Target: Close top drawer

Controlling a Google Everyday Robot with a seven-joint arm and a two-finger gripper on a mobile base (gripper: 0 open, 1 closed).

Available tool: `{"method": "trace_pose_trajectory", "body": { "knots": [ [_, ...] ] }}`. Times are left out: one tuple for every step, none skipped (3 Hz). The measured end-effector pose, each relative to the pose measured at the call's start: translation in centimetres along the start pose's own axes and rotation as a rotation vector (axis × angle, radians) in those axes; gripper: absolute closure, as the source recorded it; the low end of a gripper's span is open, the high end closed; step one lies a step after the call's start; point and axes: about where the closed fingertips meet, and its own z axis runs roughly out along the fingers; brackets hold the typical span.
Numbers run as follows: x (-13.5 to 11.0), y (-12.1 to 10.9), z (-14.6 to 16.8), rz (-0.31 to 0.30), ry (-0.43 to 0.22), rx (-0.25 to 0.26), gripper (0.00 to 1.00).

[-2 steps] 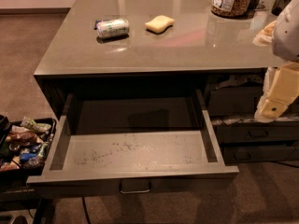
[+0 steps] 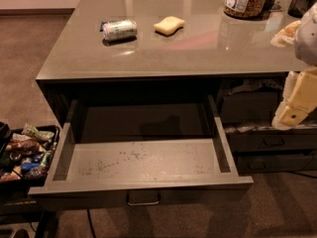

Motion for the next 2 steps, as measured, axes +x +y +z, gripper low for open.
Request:
{"method": "trace_pose_trajectory", "body": {
  "knots": [
    [1.6, 0.8, 1.3, -0.006, -0.127, 0.034, 0.0],
    [4.0, 1.0, 2.4, 0.014, -0.287, 0.111, 0.0]
  ]
}}
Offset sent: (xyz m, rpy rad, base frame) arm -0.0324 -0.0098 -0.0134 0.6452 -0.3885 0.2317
